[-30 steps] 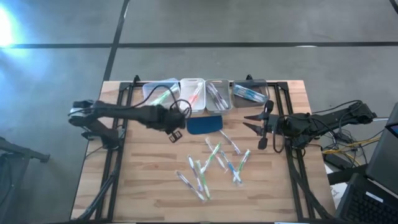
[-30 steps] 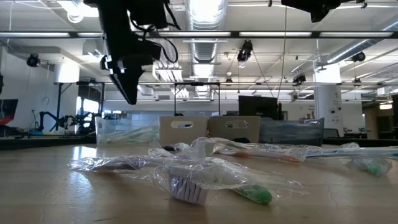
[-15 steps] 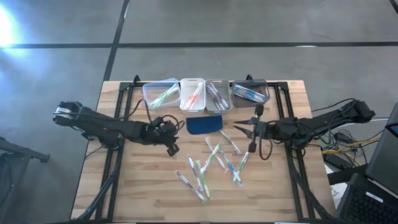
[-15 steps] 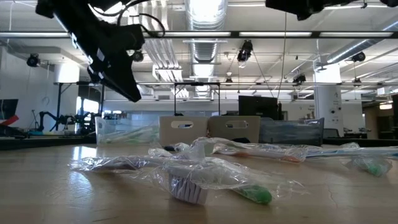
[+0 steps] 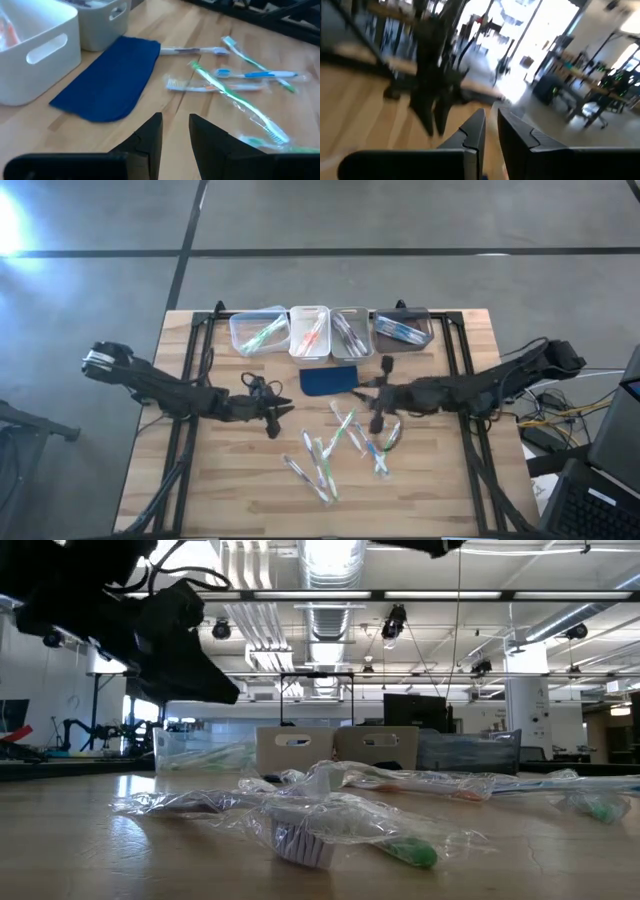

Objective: Pick & Place Toothbrushes
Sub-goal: Put the green toothbrush into the transparent bin

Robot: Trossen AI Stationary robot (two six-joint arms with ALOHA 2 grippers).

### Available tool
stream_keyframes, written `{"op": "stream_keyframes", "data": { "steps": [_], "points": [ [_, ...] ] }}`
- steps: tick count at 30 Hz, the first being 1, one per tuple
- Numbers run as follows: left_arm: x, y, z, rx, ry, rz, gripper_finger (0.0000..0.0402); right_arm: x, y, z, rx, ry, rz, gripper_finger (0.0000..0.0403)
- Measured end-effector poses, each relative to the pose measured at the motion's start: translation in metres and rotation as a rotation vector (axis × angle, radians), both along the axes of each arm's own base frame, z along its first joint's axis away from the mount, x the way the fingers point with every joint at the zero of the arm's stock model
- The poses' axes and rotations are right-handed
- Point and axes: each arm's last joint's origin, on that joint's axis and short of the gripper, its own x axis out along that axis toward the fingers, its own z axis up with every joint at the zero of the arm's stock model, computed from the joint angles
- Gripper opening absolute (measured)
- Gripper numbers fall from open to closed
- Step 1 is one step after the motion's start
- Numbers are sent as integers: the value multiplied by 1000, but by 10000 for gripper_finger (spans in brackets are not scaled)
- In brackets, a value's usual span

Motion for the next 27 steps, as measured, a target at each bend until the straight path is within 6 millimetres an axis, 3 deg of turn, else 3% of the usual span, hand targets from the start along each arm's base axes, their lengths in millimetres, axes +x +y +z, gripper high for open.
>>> {"op": "stream_keyframes", "data": {
  "steps": [7,20,27],
  "points": [
    [-11,-1,-13,24,-26,-30,101,33,10,-14,-37,340,-10,71],
    [-15,-3,-17,37,-17,-39,101,64,33,-23,-26,693,-1,123],
    [-14,-3,-16,35,-24,-40,101,77,43,-46,-37,824,105,152]
  ]
}}
